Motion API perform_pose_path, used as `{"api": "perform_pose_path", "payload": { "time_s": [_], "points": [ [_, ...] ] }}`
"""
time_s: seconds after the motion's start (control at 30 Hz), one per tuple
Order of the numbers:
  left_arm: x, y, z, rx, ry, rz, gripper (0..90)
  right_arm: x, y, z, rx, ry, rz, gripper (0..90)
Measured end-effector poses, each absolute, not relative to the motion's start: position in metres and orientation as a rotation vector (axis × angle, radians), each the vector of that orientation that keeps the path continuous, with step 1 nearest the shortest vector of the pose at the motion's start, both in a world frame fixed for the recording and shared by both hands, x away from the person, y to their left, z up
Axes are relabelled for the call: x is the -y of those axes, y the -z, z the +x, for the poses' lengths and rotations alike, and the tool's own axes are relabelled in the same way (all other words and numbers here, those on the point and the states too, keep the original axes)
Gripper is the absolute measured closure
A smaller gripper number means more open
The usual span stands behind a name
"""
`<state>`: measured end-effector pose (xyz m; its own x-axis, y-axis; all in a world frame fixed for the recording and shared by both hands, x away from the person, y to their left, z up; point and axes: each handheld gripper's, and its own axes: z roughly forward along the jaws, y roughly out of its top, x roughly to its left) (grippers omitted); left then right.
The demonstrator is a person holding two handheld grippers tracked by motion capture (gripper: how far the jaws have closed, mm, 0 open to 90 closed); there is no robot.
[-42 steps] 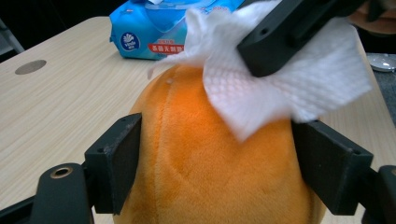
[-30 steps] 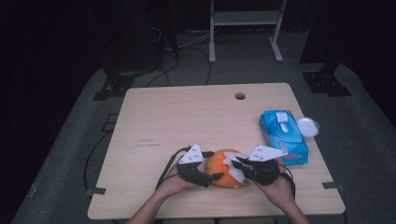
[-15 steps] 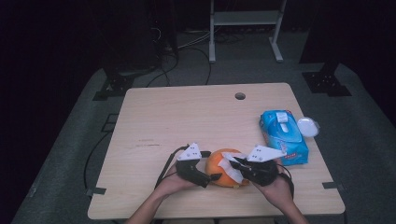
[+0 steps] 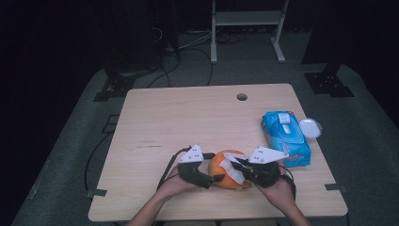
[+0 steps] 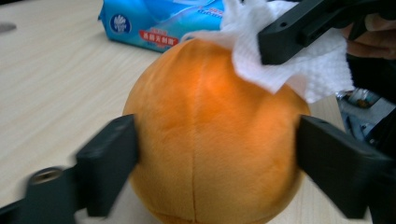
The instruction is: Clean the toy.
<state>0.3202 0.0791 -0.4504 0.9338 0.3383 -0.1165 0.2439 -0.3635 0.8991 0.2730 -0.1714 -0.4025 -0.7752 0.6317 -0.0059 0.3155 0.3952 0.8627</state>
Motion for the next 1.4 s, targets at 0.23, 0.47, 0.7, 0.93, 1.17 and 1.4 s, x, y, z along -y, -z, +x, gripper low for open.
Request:
{"api": "perform_pose_path", "payload": {
  "time_s": [0.23, 0.47, 0.7, 0.93, 1.17, 1.4],
  "points": [
    [-0.078, 0.449, 0.318, -0.398, -0.127, 1.964, 26.1, 0.170, 0.399, 0.270, -2.307, -1.330, 0.814, 81.0],
    [-0.070, 0.440, 0.308, -0.334, -0.197, 1.975, 31.1, 0.150, 0.392, 0.258, -2.322, -1.295, 0.689, 81.0],
    [-0.072, 0.442, 0.311, -0.352, -0.174, 1.965, 26.7, 0.177, 0.392, 0.270, -2.262, -1.258, 0.824, 81.0],
    [-0.070, 0.450, 0.316, -0.414, -0.104, 1.963, 8.2, 0.179, 0.399, 0.275, -2.293, -1.260, 0.840, 81.0],
    [-0.069, 0.442, 0.311, -0.367, -0.146, 1.961, 28.3, 0.172, 0.390, 0.266, -2.286, -1.323, 0.797, 81.0],
    [-0.065, 0.435, 0.304, -0.319, -0.181, 1.962, 28.7, 0.150, 0.382, 0.254, -2.321, -1.292, 0.665, 81.0]
  ]
}}
